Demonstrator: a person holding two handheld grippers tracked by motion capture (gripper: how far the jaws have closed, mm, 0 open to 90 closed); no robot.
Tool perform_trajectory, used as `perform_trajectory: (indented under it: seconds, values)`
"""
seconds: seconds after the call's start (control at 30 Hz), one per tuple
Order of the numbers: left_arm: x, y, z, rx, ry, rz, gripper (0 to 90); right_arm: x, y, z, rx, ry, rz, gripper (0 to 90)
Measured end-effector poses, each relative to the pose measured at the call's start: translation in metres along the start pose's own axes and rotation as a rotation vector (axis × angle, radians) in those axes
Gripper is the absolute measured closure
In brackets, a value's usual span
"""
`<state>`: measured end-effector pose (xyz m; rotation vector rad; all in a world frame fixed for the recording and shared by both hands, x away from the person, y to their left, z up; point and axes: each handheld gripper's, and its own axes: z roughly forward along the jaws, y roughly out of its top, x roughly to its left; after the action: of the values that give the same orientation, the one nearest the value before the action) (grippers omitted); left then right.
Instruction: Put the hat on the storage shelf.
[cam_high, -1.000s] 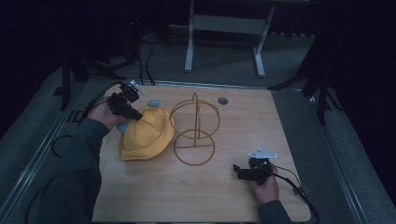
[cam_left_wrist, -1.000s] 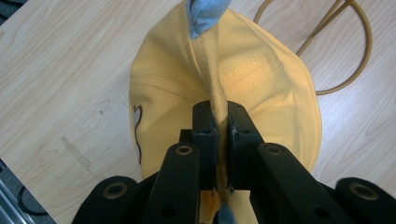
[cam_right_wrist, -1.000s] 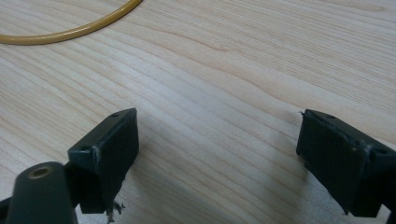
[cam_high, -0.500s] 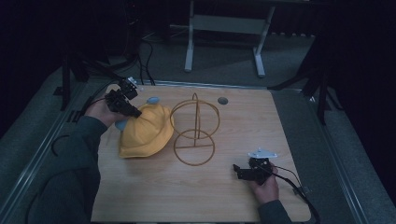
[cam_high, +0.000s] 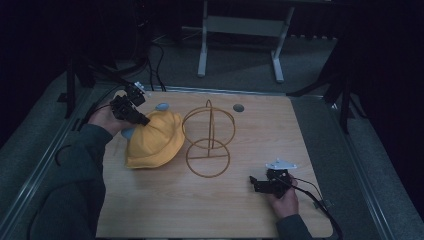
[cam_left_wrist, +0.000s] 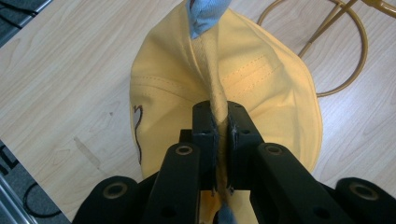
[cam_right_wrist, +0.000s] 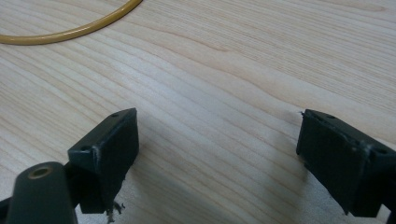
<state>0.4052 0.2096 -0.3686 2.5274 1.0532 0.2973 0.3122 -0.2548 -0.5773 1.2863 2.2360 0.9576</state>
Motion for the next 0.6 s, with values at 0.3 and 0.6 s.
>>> perform_trajectory:
  seconds: [0.3, 0.6]
  values:
    - [0.001, -0.001, -0.006, -0.008, 0.002, 0.006, 84.3, 0.000, 0.000, 0.000, 0.000, 0.000, 0.001, 12.8]
    - [0.000, 0.002, -0.013, -0.018, -0.002, 0.014, 84.2, 0.000, 0.000, 0.000, 0.000, 0.000, 0.000, 12.8]
